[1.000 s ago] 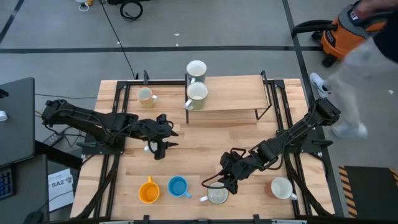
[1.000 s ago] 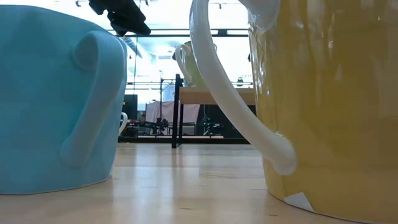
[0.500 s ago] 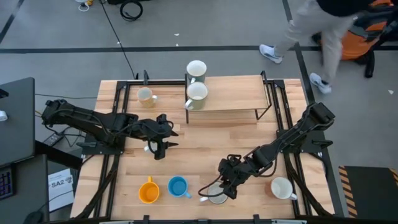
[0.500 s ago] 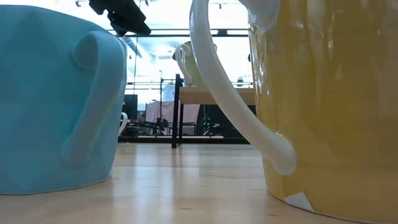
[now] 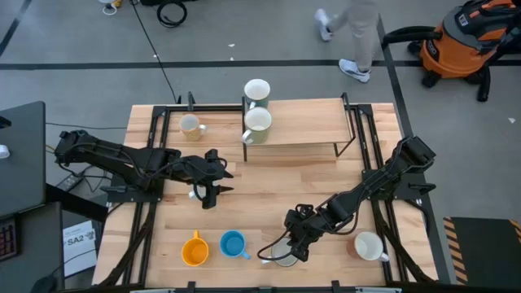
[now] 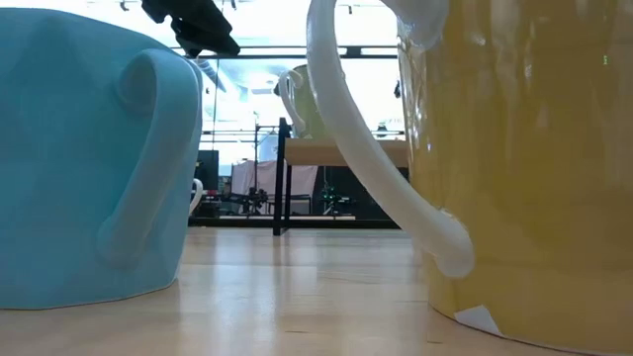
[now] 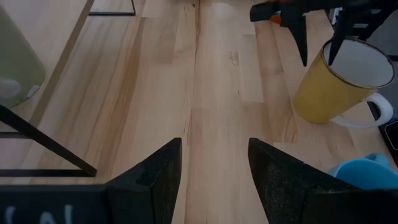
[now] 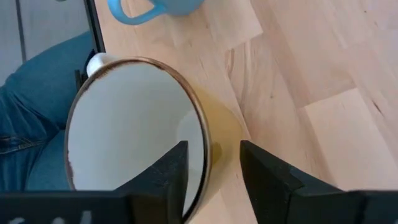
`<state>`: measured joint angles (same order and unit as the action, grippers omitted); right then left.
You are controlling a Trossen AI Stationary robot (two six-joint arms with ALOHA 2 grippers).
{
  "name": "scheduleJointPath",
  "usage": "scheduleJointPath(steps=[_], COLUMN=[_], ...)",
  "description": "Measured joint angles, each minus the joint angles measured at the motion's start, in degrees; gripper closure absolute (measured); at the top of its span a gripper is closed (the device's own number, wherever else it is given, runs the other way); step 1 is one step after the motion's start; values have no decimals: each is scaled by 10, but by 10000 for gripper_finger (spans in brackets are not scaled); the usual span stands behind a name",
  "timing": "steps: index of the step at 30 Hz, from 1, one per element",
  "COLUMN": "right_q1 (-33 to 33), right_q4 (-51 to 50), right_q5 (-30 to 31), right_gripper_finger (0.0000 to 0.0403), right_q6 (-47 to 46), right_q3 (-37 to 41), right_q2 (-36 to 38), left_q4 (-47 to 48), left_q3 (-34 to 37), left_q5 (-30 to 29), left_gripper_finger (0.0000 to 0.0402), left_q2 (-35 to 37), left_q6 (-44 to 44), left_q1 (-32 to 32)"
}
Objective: Place coffee mugs
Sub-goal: Put the right yellow mug on the shelf
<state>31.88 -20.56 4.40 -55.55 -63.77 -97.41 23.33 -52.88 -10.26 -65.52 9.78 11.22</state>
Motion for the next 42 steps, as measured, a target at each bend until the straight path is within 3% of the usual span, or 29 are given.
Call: scheduleJointPath(steps=[12,28,42], right_q1=[-2,-23,-87], right_q4=[-5,-3,-71], right_q5=[3,-6,-40], right_gripper_finger=[375,374,373], right_q6=[2,4,69], right_q3=[1,1,0], right_q2=[-2,21,166], left_q4=[1,0,0], left_q3=[0,0,0], left_q5=[0,0,0], left_gripper_finger=[210,210,210], left_q2=[0,0,0], left_q6=[0,0,0], left_q1=[0,0,0])
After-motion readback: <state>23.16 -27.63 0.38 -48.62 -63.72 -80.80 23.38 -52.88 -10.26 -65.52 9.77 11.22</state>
